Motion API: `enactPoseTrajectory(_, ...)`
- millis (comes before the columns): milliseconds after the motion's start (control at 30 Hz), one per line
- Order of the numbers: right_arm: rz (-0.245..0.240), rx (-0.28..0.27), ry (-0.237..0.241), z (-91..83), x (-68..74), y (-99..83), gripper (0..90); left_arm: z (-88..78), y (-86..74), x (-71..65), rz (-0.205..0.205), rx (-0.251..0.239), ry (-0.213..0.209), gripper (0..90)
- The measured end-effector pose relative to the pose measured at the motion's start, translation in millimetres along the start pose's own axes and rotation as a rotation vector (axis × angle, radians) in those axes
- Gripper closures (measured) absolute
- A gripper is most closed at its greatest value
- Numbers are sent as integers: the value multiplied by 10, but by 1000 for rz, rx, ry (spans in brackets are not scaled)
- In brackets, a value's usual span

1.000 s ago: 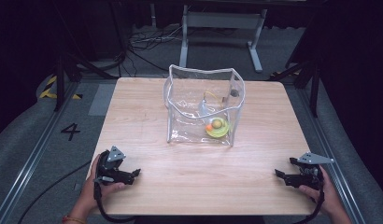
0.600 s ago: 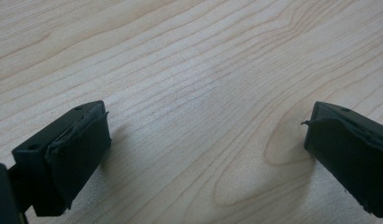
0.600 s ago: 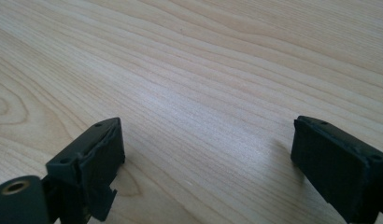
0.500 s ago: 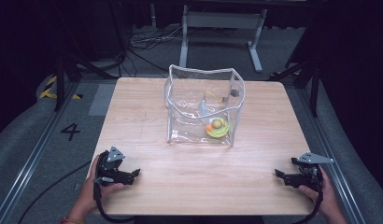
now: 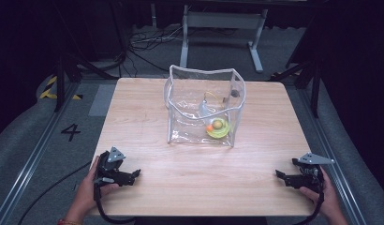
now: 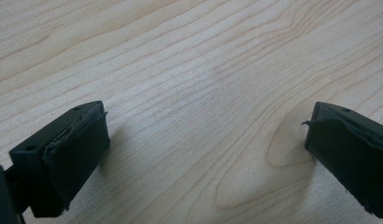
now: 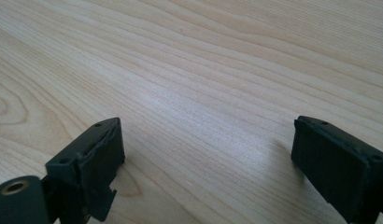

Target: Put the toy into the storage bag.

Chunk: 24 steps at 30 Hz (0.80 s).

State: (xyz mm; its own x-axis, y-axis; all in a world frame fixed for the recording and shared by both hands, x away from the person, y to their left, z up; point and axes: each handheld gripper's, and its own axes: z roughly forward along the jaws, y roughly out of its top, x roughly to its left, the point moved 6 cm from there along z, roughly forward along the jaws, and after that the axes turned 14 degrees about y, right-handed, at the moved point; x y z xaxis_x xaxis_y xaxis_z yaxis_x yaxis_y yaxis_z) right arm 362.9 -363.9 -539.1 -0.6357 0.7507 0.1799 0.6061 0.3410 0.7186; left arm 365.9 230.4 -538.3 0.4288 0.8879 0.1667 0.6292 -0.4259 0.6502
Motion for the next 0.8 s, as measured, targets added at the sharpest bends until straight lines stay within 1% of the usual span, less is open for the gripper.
enactPoseTrajectory(400, 1, 0, -2, -1, 0, -1, 97, 0, 0, 0, -1, 0, 0, 1)
enactPoseTrajectory(467, 1, 0, -2, -1, 0, -1, 97, 1, 2, -8, -17, 1, 12, 0)
enactPoseTrajectory(700, 2, 0, -1, 0, 0, -1, 96, -5, -4, -15, -27, 5, 17, 0)
enactPoseTrajectory(733, 2, 0, -1, -1, 0, -1, 97, -10, -9, -21, -41, 5, 30, 0)
enactPoseTrajectory(800, 1, 0, -2, -1, -1, -2, 97, -16, -13, -25, -47, 11, 32, 0)
